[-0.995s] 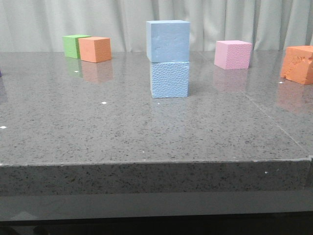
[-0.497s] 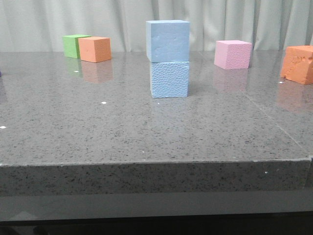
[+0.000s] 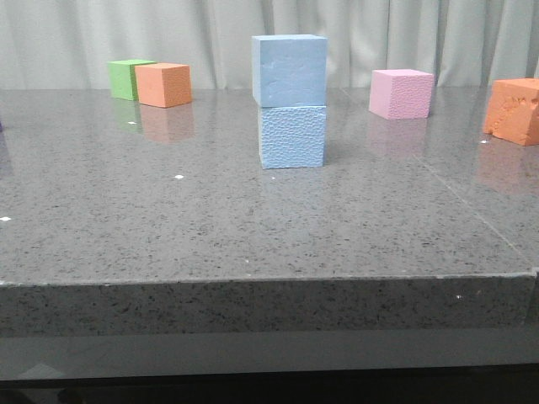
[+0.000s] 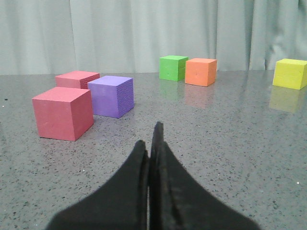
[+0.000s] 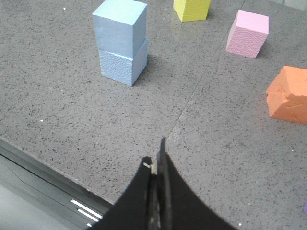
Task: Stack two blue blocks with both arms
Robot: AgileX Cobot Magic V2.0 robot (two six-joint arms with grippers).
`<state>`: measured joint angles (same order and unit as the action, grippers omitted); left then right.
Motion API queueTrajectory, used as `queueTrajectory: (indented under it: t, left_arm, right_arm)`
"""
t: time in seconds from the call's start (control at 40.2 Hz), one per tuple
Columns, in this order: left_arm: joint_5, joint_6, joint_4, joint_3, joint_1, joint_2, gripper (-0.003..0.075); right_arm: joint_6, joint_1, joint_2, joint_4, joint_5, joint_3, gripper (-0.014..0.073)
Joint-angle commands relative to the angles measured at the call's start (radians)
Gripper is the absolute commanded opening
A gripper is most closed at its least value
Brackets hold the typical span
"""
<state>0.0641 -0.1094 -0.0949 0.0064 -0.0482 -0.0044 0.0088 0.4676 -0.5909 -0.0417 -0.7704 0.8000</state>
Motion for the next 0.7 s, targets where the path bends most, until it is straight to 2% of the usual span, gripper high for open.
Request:
queueTrajectory:
  t: [0.0,0.249,0.398,0.572,0.671]
  left_arm:
    - [-0.082,0.008,0.000,0.001,0.002,-0.019,-0.0020]
    - [-0.082,0.008,0.000,0.001,0.002,-0.019,-0.0020]
    - [-0.082,0.008,0.000,0.001,0.002,-0.019,-0.0020]
    - [-0.082,0.008,0.000,0.001,0.002,-0.019,-0.0020]
    - [-0.082,0.008,0.000,0.001,0.002,-0.019,-0.0020]
  right_arm:
    - [-0.009,-0.022,0.035,-0.019,0.095,-0.007,-0.0068]
    - [-0.009,-0.223,0.281,0.002,0.439,-0.329,-0.0068]
    - [-0.009,-0.347,0.467,0.070,0.540,-0.541,-0.0068]
    - [-0.009,-0.412,0.568,0.069,0.639,-0.697,-0.0068]
    - [-0.009,-0.426,0.594,0.069,0.743,-0.771,-0.0068]
